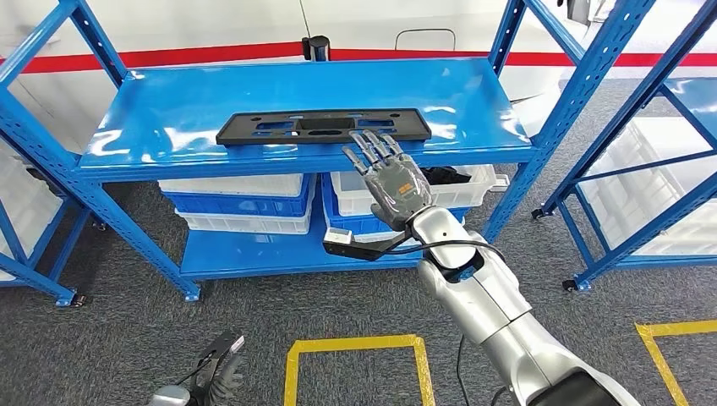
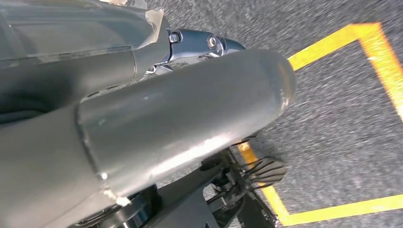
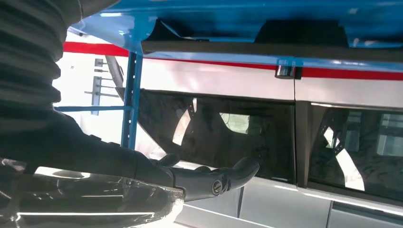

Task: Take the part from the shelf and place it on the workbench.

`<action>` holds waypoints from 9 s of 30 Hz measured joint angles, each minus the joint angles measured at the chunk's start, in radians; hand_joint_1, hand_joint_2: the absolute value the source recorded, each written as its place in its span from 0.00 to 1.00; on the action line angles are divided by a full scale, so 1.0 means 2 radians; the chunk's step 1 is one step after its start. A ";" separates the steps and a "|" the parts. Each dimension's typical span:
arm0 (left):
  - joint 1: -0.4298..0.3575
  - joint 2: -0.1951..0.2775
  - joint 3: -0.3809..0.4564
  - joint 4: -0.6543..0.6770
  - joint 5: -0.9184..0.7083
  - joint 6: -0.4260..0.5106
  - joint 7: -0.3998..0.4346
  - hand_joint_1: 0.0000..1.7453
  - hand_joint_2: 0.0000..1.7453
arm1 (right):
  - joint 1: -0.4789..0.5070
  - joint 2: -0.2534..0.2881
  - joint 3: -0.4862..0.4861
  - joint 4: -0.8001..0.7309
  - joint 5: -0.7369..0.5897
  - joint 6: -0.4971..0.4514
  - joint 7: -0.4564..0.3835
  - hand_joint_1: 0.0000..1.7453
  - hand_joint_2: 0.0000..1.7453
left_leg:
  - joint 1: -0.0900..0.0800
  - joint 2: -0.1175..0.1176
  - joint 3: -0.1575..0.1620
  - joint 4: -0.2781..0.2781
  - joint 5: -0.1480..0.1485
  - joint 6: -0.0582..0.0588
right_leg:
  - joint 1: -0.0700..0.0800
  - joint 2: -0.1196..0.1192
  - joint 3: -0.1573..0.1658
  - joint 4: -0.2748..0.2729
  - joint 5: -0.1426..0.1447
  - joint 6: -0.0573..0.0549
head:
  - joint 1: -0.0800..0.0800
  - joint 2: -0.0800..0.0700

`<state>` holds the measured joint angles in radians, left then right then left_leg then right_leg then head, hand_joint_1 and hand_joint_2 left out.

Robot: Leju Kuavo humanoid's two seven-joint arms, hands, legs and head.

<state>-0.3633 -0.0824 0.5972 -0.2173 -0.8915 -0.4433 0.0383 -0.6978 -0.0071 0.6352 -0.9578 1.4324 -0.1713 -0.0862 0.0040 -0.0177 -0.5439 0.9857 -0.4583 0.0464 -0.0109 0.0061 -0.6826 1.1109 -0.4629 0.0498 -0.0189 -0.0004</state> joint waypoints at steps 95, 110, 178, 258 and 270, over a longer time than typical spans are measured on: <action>-0.019 0.000 -0.015 0.002 -0.006 0.017 0.012 0.00 0.00 | 0.005 0.043 0.004 0.125 -0.018 -0.043 -0.007 1.00 1.00 | -0.003 0.002 -0.047 0.006 0.029 -0.014 | -0.003 0.002 0.029 -0.052 0.020 -0.016 | -0.001 0.000; -0.019 0.001 -0.015 0.002 -0.006 0.041 0.026 0.00 1.00 | 0.021 0.042 -0.002 0.094 0.021 -0.129 0.020 1.00 1.00 | -0.003 0.002 -0.047 0.006 0.029 -0.014 | -0.003 0.002 0.029 -0.052 0.020 -0.016 | -0.001 0.000; 0.008 0.027 -0.002 0.002 0.020 0.057 0.017 0.00 1.00 | 0.213 -0.096 -0.015 -0.341 -0.043 -0.202 -0.026 1.00 1.00 | 0.001 0.008 -0.077 0.061 -0.016 -0.025 | -0.006 -0.005 0.069 -0.055 -0.005 -0.034 | -0.002 0.000; 0.009 0.042 0.032 0.002 0.057 0.075 0.013 0.00 1.00 | 0.272 -0.119 -0.079 -0.293 -0.115 -0.236 -0.079 1.00 1.00 | 0.006 0.011 -0.030 -0.001 0.025 -0.001 | -0.005 -0.005 0.001 0.084 -0.051 0.004 | 0.003 0.000; 0.005 0.047 0.040 0.002 0.063 0.078 0.018 0.00 1.00 | 0.239 -0.114 -0.075 -0.256 -0.140 -0.245 -0.097 1.00 1.00 | 0.008 0.009 -0.087 0.102 -0.032 -0.028 | -0.005 -0.004 0.067 -0.060 0.001 -0.025 | 0.001 0.000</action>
<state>-0.3528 0.0122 0.6770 -0.2129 -0.7653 -0.2875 0.0748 -0.2205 -0.2353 0.4853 -1.4695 1.1516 -0.6606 -0.2809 0.0193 0.0010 -0.7179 1.1897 -0.5226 -0.0103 -0.0216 -0.0028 -0.5488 0.9913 -0.4616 -0.0008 -0.0173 -0.0004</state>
